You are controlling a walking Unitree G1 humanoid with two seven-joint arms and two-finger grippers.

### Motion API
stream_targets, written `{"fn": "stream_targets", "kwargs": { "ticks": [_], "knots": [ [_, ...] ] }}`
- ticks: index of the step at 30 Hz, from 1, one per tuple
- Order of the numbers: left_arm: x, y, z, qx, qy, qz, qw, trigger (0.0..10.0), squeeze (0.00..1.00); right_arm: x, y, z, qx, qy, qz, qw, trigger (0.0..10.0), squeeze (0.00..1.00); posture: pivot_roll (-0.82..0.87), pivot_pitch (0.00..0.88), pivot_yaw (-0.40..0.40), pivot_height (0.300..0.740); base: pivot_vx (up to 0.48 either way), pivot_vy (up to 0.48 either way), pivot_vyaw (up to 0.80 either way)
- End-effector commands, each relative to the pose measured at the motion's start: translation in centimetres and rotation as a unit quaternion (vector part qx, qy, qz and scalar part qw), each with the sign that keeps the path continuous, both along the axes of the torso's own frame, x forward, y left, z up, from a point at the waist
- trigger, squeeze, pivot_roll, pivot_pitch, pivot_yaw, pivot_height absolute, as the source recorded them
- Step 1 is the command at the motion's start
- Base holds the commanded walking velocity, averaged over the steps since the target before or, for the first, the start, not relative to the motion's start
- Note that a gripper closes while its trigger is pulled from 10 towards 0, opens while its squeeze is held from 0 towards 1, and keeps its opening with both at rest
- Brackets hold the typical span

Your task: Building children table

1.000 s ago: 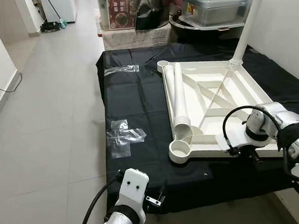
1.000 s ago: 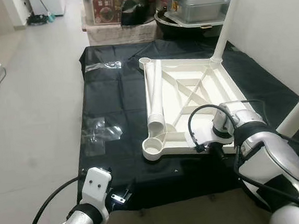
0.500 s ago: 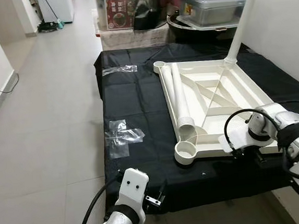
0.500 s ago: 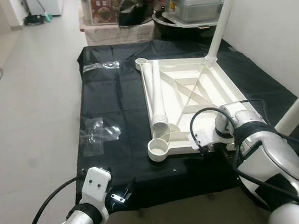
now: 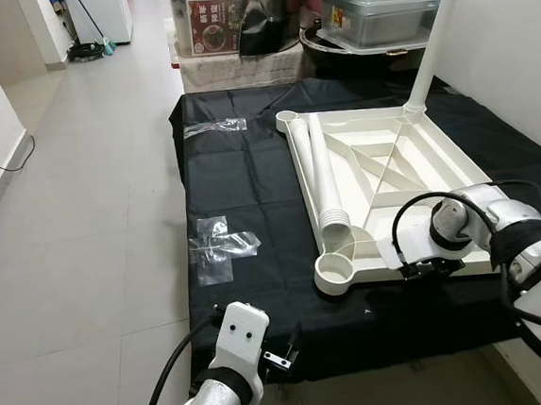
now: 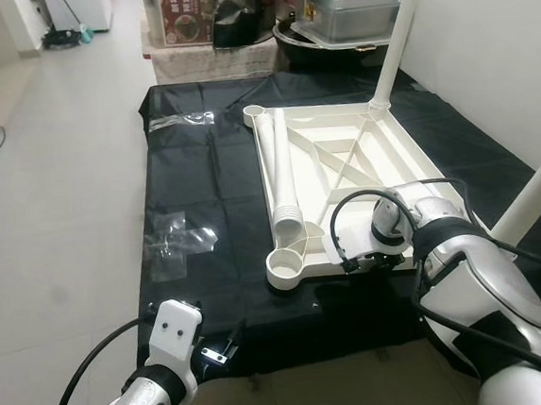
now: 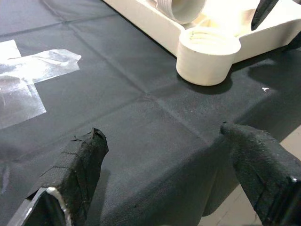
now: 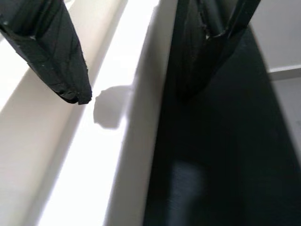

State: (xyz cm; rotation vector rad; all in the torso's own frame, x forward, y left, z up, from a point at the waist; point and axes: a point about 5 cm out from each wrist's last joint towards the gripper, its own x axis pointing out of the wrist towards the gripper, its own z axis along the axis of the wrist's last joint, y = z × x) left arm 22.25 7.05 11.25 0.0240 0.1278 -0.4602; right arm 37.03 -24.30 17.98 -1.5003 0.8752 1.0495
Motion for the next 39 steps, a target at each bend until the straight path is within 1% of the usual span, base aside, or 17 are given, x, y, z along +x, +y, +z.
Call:
{"fn": "stream_targets", "kwargs": {
  "ticks": [1, 11, 12, 13, 15, 16, 18, 19, 20, 21, 25, 26, 27, 28, 29, 31, 39],
  "knots": [
    [-0.1, 0.1, -0.6, 0.006, 0.011, -0.001, 1.000, 10.0, 0.00, 0.1, -0.2, 1.3, 0.021, -0.003, -0.003, 1.000, 10.0, 0.00, 0.05, 0.086, -0.082, 0.740, 0.000, 0.000, 0.00],
    [0.0, 0.2, -0.6, 0.007, 0.012, -0.003, 1.000, 10.0, 0.00, -0.7, -0.6, 4.5, 0.118, 0.048, 0.013, 0.992, 10.0, 0.00, 0.04, 0.073, -0.075, 0.740, 0.000, 0.000, 0.00],
    [0.0, 0.2, -0.7, 0.008, 0.012, -0.003, 1.000, 10.0, 0.00, -0.6, -0.1, 5.4, 0.176, 0.050, 0.008, 0.983, 10.0, 0.00, 0.05, 0.069, -0.077, 0.740, 0.000, 0.000, 0.00],
    [0.0, 0.2, -0.7, 0.008, 0.012, -0.003, 1.000, 10.0, 0.00, -0.6, -0.1, 5.4, 0.176, 0.050, 0.008, 0.983, 10.0, 0.00, 0.05, 0.069, -0.077, 0.740, 0.000, 0.000, 0.00],
    [0.0, 0.2, -0.8, 0.009, 0.013, -0.002, 1.000, 10.0, 0.00, -0.4, 1.0, 7.0, 0.286, 0.043, 0.007, 0.957, 10.0, 0.00, 0.05, 0.064, -0.078, 0.740, 0.000, 0.000, 0.00],
    [0.0, 0.2, -0.8, 0.009, 0.013, -0.002, 1.000, 10.0, 0.00, -0.4, 1.0, 7.0, 0.286, 0.043, 0.007, 0.957, 10.0, 0.00, 0.05, 0.064, -0.078, 0.740, 0.000, 0.000, 0.00],
    [0.1, 0.3, -0.8, 0.009, 0.013, -0.002, 1.000, 10.0, 0.00, 0.5, 1.9, 7.7, 0.395, -0.015, -0.034, 0.918, 10.0, 0.00, 0.05, 0.055, -0.071, 0.740, 0.000, 0.000, 0.00],
    [0.1, 0.3, -0.8, 0.009, 0.013, -0.002, 1.000, 10.0, 0.00, 0.5, 1.9, 7.7, 0.395, -0.015, -0.034, 0.918, 10.0, 0.00, 0.05, 0.055, -0.071, 0.740, 0.000, 0.000, 0.00],
    [0.1, 0.3, -0.9, 0.009, 0.013, -0.002, 1.000, 10.0, 0.00, 0.8, 2.1, 7.6, 0.437, -0.045, -0.053, 0.897, 10.0, 0.00, 0.05, 0.054, -0.068, 0.740, 0.000, 0.000, 0.00],
    [0.1, 0.3, -0.9, 0.009, 0.013, -0.002, 1.000, 10.0, 0.00, 0.8, 2.1, 7.6, 0.437, -0.045, -0.053, 0.897, 10.0, 0.00, 0.05, 0.054, -0.068, 0.740, 0.000, 0.000, 0.00],
    [0.1, 0.4, -0.9, 0.010, 0.012, -0.002, 1.000, 10.0, 0.00, 1.0, 2.2, 6.7, 0.487, -0.089, -0.088, 0.864, 10.0, 0.00, 0.04, 0.050, -0.060, 0.740, 0.000, 0.000, 0.00],
    [0.1, 0.5, -0.9, 0.011, 0.012, -0.001, 1.000, 10.0, 0.00, 1.1, 2.7, 6.1, 0.514, -0.132, -0.111, 0.841, 10.0, 0.00, 0.04, 0.051, -0.054, 0.740, 0.000, 0.000, 0.00],
    [0.1, 0.5, -0.9, 0.011, 0.012, -0.001, 1.000, 10.0, 0.00, 1.1, 2.7, 6.1, 0.514, -0.132, -0.111, 0.841, 10.0, 0.00, 0.04, 0.051, -0.054, 0.740, 0.000, 0.000, 0.00],
    [0.1, 0.6, -0.8, 0.011, 0.009, -0.001, 1.000, 10.0, 0.00, 1.3, 3.1, 5.4, 0.531, -0.187, -0.144, 0.814, 10.0, 0.00, 0.04, 0.051, -0.047, 0.740, 0.000, 0.000, 0.00],
    [0.1, 0.6, -0.8, 0.011, 0.009, -0.001, 1.000, 10.0, 0.00, 1.3, 3.1, 5.4, 0.531, -0.187, -0.144, 0.814, 10.0, 0.00, 0.04, 0.051, -0.047, 0.740, 0.000, 0.000, 0.00],
    [0.0, 0.8, -0.6, 0.009, -0.001, -0.002, 1.000, 10.0, 0.00, 1.2, 3.6, 4.4, 0.541, -0.260, -0.191, 0.777, 10.0, 0.00, 0.04, 0.050, -0.041, 0.740, 0.000, 0.000, 0.00],
    [-0.2, 0.7, 0.0, 0.012, -0.029, -0.015, 0.999, 10.0, 0.00, 0.0, 5.0, 2.9, 0.559, -0.305, -0.228, 0.736, 10.0, 0.00, 0.04, 0.050, -0.040, 0.740, 0.000, 0.000, 0.00]
  ]
}}
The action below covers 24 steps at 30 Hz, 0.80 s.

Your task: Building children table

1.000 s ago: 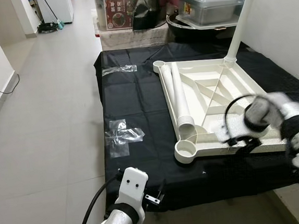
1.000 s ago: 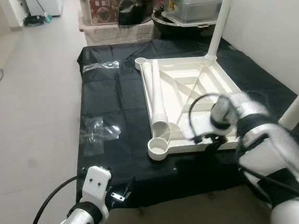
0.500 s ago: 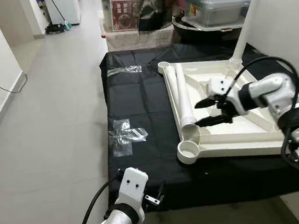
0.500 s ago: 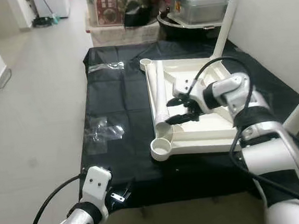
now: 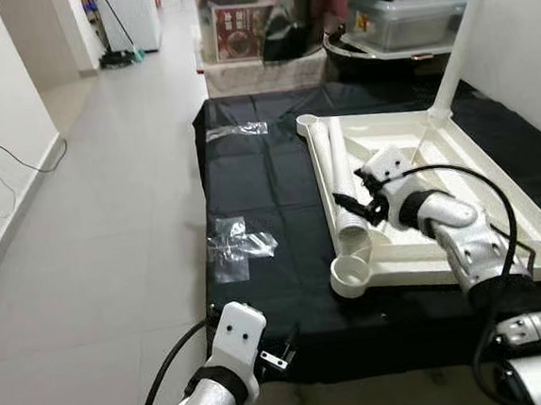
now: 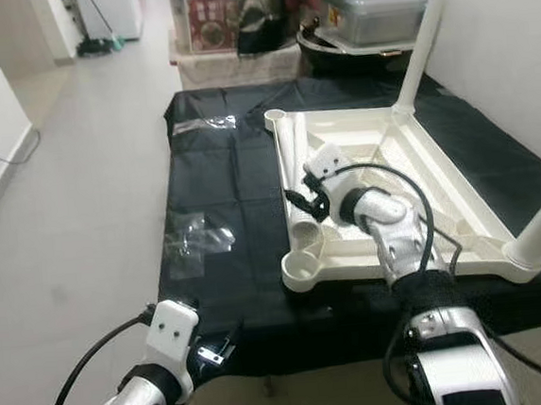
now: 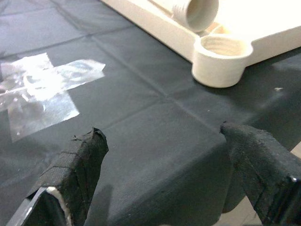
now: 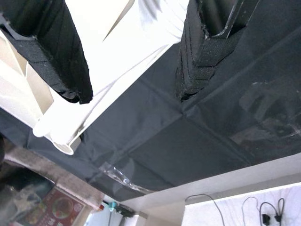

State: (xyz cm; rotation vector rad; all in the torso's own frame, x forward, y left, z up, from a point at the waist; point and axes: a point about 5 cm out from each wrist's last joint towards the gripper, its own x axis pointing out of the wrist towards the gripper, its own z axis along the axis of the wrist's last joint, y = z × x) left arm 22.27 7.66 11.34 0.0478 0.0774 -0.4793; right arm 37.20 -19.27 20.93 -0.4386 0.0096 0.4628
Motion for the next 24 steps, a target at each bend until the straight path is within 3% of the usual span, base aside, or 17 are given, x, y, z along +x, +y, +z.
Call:
{"fn": "stream_targets", "kwargs": {
  "ticks": [1, 2, 4, 9, 11, 18, 24],
  "knots": [
    [-0.2, 0.0, -0.1, 0.010, -0.005, -0.007, 1.000, 10.0, 0.00, -0.8, 0.6, -0.5, 0.017, -0.010, -0.021, 1.000, 10.0, 0.00, 0.05, 0.052, -0.040, 0.740, 0.000, 0.000, 0.00],
    [-0.2, 0.0, -0.1, 0.010, -0.005, -0.007, 1.000, 10.0, 0.00, -0.8, 0.6, -0.5, 0.017, -0.010, -0.021, 1.000, 10.0, 0.00, 0.05, 0.052, -0.040, 0.740, 0.000, 0.000, 0.00],
    [-0.2, 0.0, -0.2, 0.014, -0.002, -0.009, 1.000, 10.0, 0.00, -2.9, 1.9, -0.8, 0.062, -0.034, -0.022, 0.997, 10.0, 0.00, 0.04, 0.058, -0.041, 0.740, 0.000, 0.000, 0.00],
    [-0.1, 0.0, -0.2, 0.014, -0.001, -0.010, 1.000, 10.0, 0.00, -4.4, 2.1, -2.1, 0.037, -0.024, -0.036, 0.998, 10.0, 0.00, 0.04, 0.060, -0.037, 0.740, 0.000, 0.000, 0.00],
    [-0.1, 0.0, -0.2, 0.014, -0.001, -0.010, 1.000, 10.0, 0.00, -4.4, 2.1, -2.1, 0.037, -0.024, -0.036, 0.998, 10.0, 0.00, 0.04, 0.060, -0.037, 0.740, 0.000, 0.000, 0.00],
    [-0.2, 0.0, -0.3, 0.013, -0.002, -0.011, 1.000, 10.0, 0.00, -5.4, 1.6, -4.2, -0.035, -0.012, -0.100, 0.994, 10.0, 0.00, 0.05, 0.064, -0.034, 0.740, 0.000, 0.000, 0.00],
    [-0.2, 0.0, -0.3, 0.013, -0.001, -0.011, 1.000, 10.0, 0.00, -5.3, 1.6, -4.8, -0.050, -0.003, -0.117, 0.992, 10.0, 0.00, 0.05, 0.066, -0.041, 0.740, 0.000, 0.000, 0.00]
  ]
}}
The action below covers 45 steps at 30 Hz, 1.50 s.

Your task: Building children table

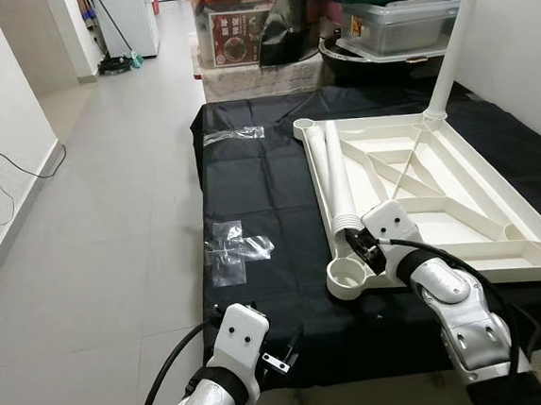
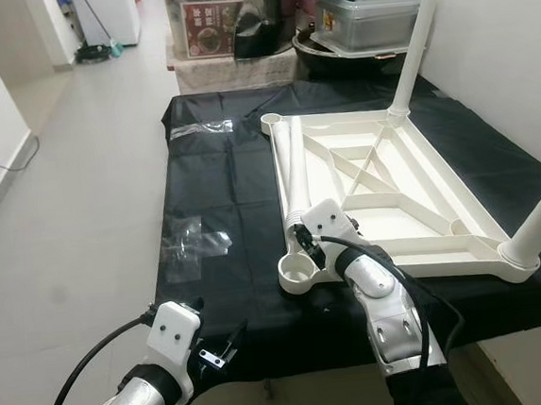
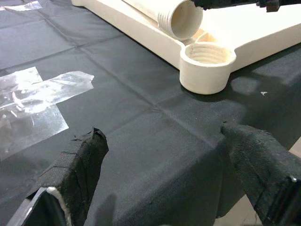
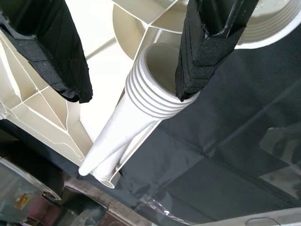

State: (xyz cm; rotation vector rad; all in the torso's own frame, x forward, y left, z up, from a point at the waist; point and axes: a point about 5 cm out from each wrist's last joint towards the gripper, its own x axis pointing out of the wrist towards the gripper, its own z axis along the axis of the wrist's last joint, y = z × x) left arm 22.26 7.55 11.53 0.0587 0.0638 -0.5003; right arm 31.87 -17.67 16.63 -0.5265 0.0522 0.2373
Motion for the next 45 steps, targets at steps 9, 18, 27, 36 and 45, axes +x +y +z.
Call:
{"fn": "stream_targets", "kwargs": {
  "ticks": [9, 18, 27, 36, 45],
  "knots": [
    [-0.2, 0.1, -0.5, 0.010, 0.009, -0.001, 1.000, 10.0, 0.00, 0.6, 0.5, -0.8, -0.024, 0.017, -0.013, 0.999, 10.0, 0.00, 0.05, 0.070, -0.041, 0.740, 0.000, 0.000, 0.00],
    [-0.3, 0.0, -0.5, 0.009, 0.009, -0.001, 1.000, 10.0, 0.00, 1.2, 0.6, -1.6, -0.045, 0.027, -0.031, 0.998, 10.0, 0.00, 0.05, 0.075, -0.043, 0.740, 0.000, 0.000, 0.00],
    [-0.3, 0.0, -0.5, 0.008, 0.010, -0.002, 1.000, 10.0, 0.00, 2.2, 0.7, -2.1, -0.049, 0.028, -0.050, 0.997, 10.0, 0.00, 0.06, 0.077, -0.049, 0.740, 0.000, 0.000, 0.00],
    [-0.4, -0.1, -0.5, 0.007, 0.012, -0.001, 1.000, 10.0, 0.00, 3.3, 1.4, -2.1, -0.033, 0.020, -0.068, 0.997, 10.0, 0.00, 0.06, 0.081, -0.053, 0.740, 0.000, 0.000, 0.00],
    [-0.4, -0.1, -0.5, 0.006, 0.012, 0.000, 1.000, 10.0, 0.00, 4.4, 2.1, -1.8, -0.024, 0.003, -0.089, 0.996, 6.6, 0.00, 0.07, 0.080, -0.059, 0.740, 0.000, 0.000, 0.00]
  ]
}}
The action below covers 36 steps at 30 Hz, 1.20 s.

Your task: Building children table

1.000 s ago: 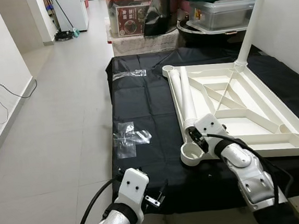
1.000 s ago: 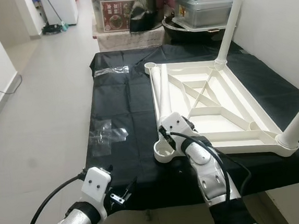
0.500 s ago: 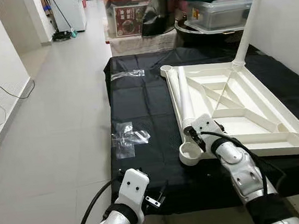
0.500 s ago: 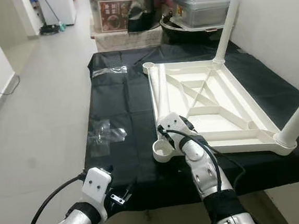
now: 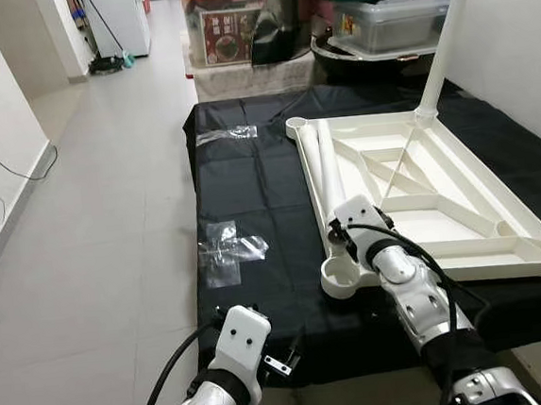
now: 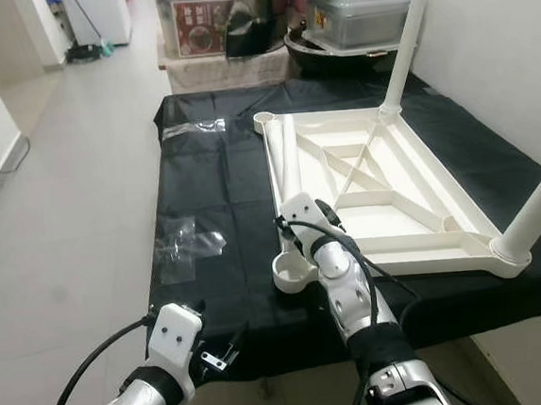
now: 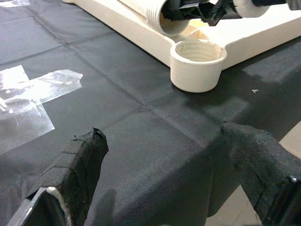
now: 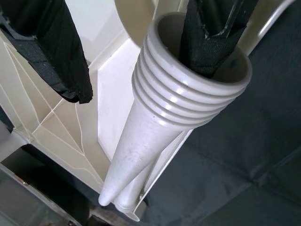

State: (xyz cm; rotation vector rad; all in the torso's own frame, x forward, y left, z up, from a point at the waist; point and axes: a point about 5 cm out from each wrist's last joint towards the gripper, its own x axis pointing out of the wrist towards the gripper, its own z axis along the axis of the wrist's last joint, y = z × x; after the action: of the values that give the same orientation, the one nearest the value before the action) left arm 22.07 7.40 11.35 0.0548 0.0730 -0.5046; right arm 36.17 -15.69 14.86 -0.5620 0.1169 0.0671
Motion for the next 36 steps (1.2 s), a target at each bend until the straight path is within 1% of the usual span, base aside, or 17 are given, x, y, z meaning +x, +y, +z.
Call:
{"fn": "stream_targets", "kwargs": {
  "ticks": [1, 14, 18, 20, 22, 24, 25, 26, 28, 29, 30, 31, 32, 33, 34, 35, 36],
  "knots": [
    [-0.2, 0.0, -0.3, 0.007, 0.007, 0.001, 1.000, 10.0, 0.00, 0.2, 0.1, -0.1, -0.002, -0.005, -0.004, 1.000, 0.0, 0.00, 0.07, 0.079, -0.059, 0.740, 0.000, 0.000, 0.00],
    [-0.2, 0.0, -0.3, 0.008, 0.007, 0.001, 1.000, 10.0, 0.00, 0.5, -0.1, -0.9, 0.010, -0.007, -0.032, 0.999, 0.0, 0.00, 0.07, 0.078, -0.060, 0.740, 0.000, 0.000, 0.00],
    [-0.2, 0.0, -0.3, 0.008, 0.008, 0.001, 1.000, 10.0, 0.00, 0.7, -0.5, -0.3, 0.029, -0.033, -0.054, 0.998, 0.0, 0.00, 0.07, 0.075, -0.059, 0.740, 0.000, 0.000, 0.00],
    [-0.1, 0.1, -0.4, 0.005, 0.009, 0.000, 1.000, 10.0, 0.00, 0.9, -1.2, 0.8, 0.071, -0.065, -0.079, 0.992, 0.0, 0.00, 0.07, 0.068, -0.057, 0.740, 0.000, 0.000, 0.00],
    [-0.1, 0.1, -0.4, 0.004, 0.010, 0.000, 1.000, 10.0, 0.00, 0.9, -1.4, 1.1, 0.081, -0.072, -0.085, 0.990, 0.0, 0.00, 0.07, 0.068, -0.057, 0.740, 0.000, 0.000, 0.00],
    [0.0, 0.3, -0.4, -0.003, 0.014, 0.007, 1.000, 10.0, 0.00, 1.1, -1.8, 1.8, 0.139, -0.091, -0.089, 0.982, 0.0, 0.00, 0.07, 0.061, -0.055, 0.740, 0.000, 0.000, 0.00],
    [0.0, 0.3, -0.4, -0.003, 0.014, 0.007, 1.000, 10.0, 0.00, 1.1, -1.8, 1.8, 0.139, -0.091, -0.089, 0.982, 0.0, 0.00, 0.07, 0.061, -0.055, 0.740, 0.000, 0.000, 0.00],
    [0.1, 0.5, -0.4, -0.008, 0.016, 0.012, 1.000, 10.0, 0.00, 1.1, -2.1, 2.1, 0.154, -0.101, -0.096, 0.978, 0.0, 0.00, 0.07, 0.059, -0.053, 0.740, 0.000, 0.000, 0.00],
    [0.5, 1.2, -0.4, -0.031, 0.026, 0.036, 0.999, 10.0, 0.00, 1.0, -3.6, 3.5, 0.223, -0.139, -0.116, 0.958, 0.0, 0.00, 0.07, 0.040, -0.045, 0.740, 0.000, 0.000, 0.00],
    [0.5, 1.2, -0.4, -0.031, 0.026, 0.036, 0.999, 10.0, 0.00, 1.0, -3.6, 3.5, 0.223, -0.139, -0.116, 0.958, 0.0, 0.00, 0.07, 0.040, -0.045, 0.740, 0.000, 0.000, 0.00],
    [0.7, 1.6, -0.4, -0.040, 0.027, 0.048, 0.998, 10.0, 0.00, 0.9, -4.2, 3.8, 0.259, -0.149, -0.118, 0.947, 0.0, 0.00, 0.07, 0.039, -0.044, 0.740, 0.000, 0.000, 0.00],
    [0.7, 1.6, -0.4, -0.040, 0.027, 0.048, 0.998, 10.0, 0.00, 0.9, -4.2, 3.8, 0.259, -0.149, -0.118, 0.947, 0.0, 0.00, 0.07, 0.039, -0.044, 0.740, 0.000, 0.000, 0.00],
    [1.3, 2.3, -0.1, -0.059, 0.027, 0.068, 0.996, 10.0, 0.00, 0.8, -4.3, 4.0, 0.320, -0.145, -0.094, 0.932, 0.0, 0.00, 0.07, 0.029, -0.042, 0.740, 0.000, 0.000, 0.00],
    [1.9, 3.2, 0.4, -0.086, 0.024, 0.090, 0.992, 10.0, 0.90, 0.7, -4.3, 3.8, 0.387, -0.130, -0.067, 0.911, 0.0, 0.00, 0.07, 0.022, -0.042, 0.740, 0.000, 0.000, 0.00],
    [1.9, 3.2, 0.4, -0.086, 0.024, 0.090, 0.992, 10.0, 0.90, 0.7, -4.3, 3.8, 0.387, -0.130, -0.067, 0.911, 0.0, 0.00, 0.07, 0.022, -0.042, 0.740, 0.000, 0.000, 0.00],
    [2.4, 3.8, 0.8, -0.105, 0.021, 0.104, 0.989, 10.0, 0.90, 0.5, -4.1, 3.6, 0.430, -0.120, -0.046, 0.893, 0.0, 0.00, 0.07, 0.022, -0.042, 0.740, 0.000, 0.000, 0.00],
    [2.8, 4.4, 1.5, -0.152, 0.022, 0.109, 0.982, 10.0, 1.00, 0.2, -3.9, 3.4, 0.469, -0.108, -0.015, 0.876, 0.0, 0.00, 0.07, 0.016, -0.038, 0.740, 0.000, 0.000, 0.00]
  ]
}}
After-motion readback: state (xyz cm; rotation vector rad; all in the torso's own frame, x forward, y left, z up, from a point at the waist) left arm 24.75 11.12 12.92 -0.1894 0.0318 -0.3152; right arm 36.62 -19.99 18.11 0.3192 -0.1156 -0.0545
